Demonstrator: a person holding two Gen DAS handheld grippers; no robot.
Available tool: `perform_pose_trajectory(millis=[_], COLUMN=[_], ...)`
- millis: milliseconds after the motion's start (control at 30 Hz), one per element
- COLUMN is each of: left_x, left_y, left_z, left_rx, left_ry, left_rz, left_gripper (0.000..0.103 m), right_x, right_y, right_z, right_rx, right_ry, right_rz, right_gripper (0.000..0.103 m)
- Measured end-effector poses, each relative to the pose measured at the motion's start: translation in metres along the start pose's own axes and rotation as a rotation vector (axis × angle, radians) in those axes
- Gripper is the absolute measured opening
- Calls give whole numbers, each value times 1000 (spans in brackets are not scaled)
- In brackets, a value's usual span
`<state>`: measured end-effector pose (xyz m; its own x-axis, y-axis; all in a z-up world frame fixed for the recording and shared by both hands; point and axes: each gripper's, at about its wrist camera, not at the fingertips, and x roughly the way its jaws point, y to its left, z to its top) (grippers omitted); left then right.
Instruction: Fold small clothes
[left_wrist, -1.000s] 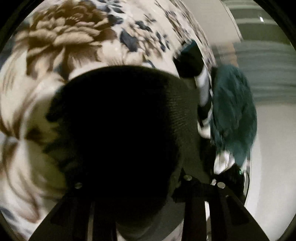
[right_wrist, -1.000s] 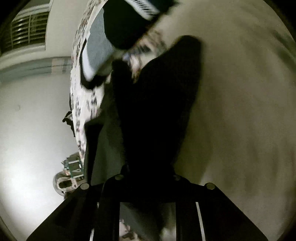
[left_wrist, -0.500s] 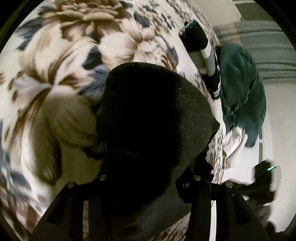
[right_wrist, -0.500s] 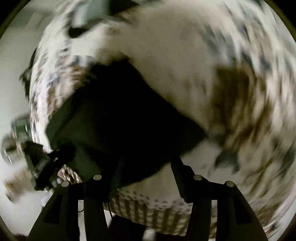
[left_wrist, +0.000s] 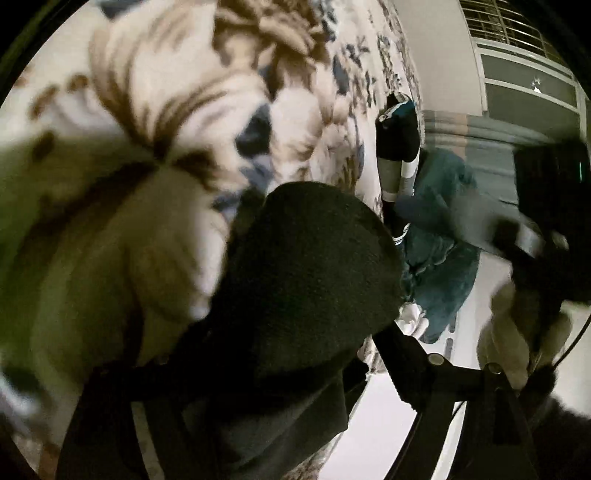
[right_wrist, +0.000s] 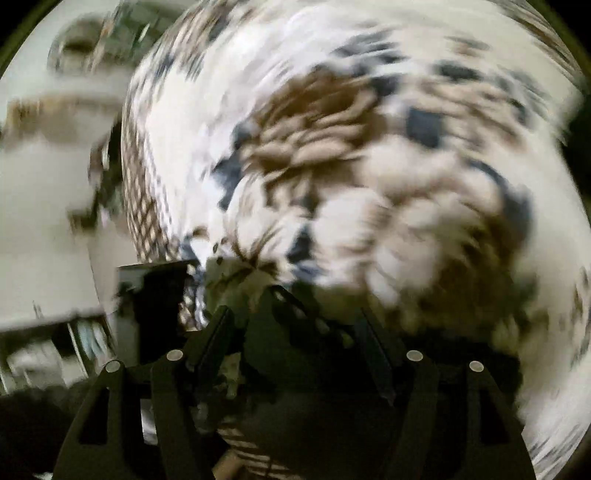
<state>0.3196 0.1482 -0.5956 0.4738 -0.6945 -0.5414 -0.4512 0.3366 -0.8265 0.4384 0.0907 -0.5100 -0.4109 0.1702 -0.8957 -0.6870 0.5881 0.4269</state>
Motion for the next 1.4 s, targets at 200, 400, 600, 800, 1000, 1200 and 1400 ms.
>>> perform_pose_trajectory(millis=[200,400,600,800,1000,1200,1400], left_x=[-7,8,11,3,10,12,0], left_y=[-6,-4,-2,1,-6,-6,-9], left_z=[-17,-27,-25,-26,-28,-34,-32], left_rx=[30,112,105,115,144,159,133], left_ry=[-38,-2,24,34,44,59,48], left_rz=[107,117,114,124,143,157,164], left_gripper=[78,54,54,54,54,54,57], right_x=[47,31,7,-2,40,32,-37], right_y=[25,-19,-61,-46,-16,-53,-101], right_z=[1,29,54,63,46,60,29], right_rx=[-137,118,286,148,-55,186,268], right_ry=[125,31,-81,51,193,78,-37], right_rz=[-154,-144,-147,47,-125,-120,46], right_gripper=[12,4,0,47,4,3,37])
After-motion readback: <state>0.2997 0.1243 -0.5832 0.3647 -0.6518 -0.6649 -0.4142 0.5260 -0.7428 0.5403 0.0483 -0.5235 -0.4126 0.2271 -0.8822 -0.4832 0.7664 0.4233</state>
